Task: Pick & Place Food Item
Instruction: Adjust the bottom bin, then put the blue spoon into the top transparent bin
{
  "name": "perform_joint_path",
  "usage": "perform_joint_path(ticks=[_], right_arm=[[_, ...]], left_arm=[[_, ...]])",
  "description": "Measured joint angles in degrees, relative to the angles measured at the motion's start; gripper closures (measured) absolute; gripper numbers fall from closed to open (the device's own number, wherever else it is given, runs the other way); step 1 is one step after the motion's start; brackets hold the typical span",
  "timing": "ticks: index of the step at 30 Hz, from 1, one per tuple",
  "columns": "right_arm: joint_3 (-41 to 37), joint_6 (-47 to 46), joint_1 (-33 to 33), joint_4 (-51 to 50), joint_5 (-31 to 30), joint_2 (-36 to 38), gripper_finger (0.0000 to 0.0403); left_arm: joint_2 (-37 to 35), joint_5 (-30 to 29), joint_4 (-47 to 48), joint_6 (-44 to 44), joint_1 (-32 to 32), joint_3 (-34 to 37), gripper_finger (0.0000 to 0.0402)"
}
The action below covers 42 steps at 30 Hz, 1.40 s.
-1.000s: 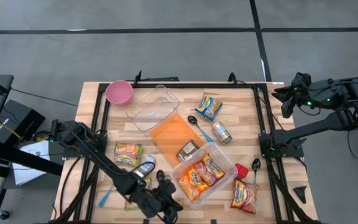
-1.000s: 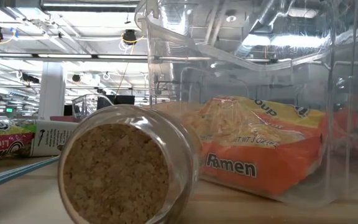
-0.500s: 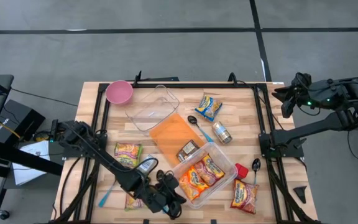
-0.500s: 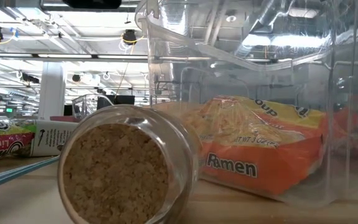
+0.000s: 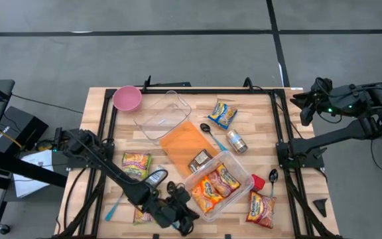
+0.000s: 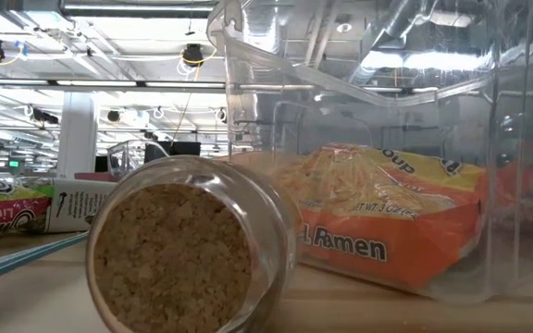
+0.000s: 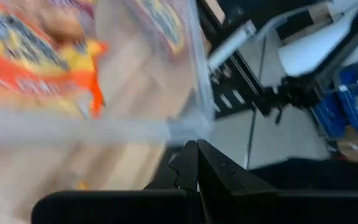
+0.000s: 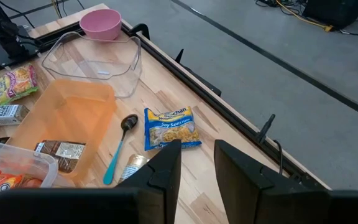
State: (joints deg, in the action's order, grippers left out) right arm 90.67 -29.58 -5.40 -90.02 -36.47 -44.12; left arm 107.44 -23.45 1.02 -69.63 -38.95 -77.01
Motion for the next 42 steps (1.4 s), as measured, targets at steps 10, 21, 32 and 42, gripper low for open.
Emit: perform_joint_path(ticks=[10, 21, 32, 42], right_arm=[[0.00, 0.00, 0.01, 0.00, 0.07, 0.00, 0.0310], [0.00, 0.00, -0.01, 0.00, 0.42, 0.00, 0.0310], [0.00, 0.04, -0.01, 0.00, 0.42, 0.00, 0.0310], [0.00, 0.20, 0.00, 0.01, 0.42, 0.00, 0.0310]], left_arm=[[0.56, 1.18, 1.18, -1.26, 0.55, -0.04, 0.0401], [4.07, 1.51, -2.43, -1.41, 1.72, -0.02, 0.0401], [4.07, -1.65, -2.47, -1.57, 2.46, -0.02, 0.0401], [4.07, 6.81, -2.36, -1.61, 1.70, -0.02, 0.0401]])
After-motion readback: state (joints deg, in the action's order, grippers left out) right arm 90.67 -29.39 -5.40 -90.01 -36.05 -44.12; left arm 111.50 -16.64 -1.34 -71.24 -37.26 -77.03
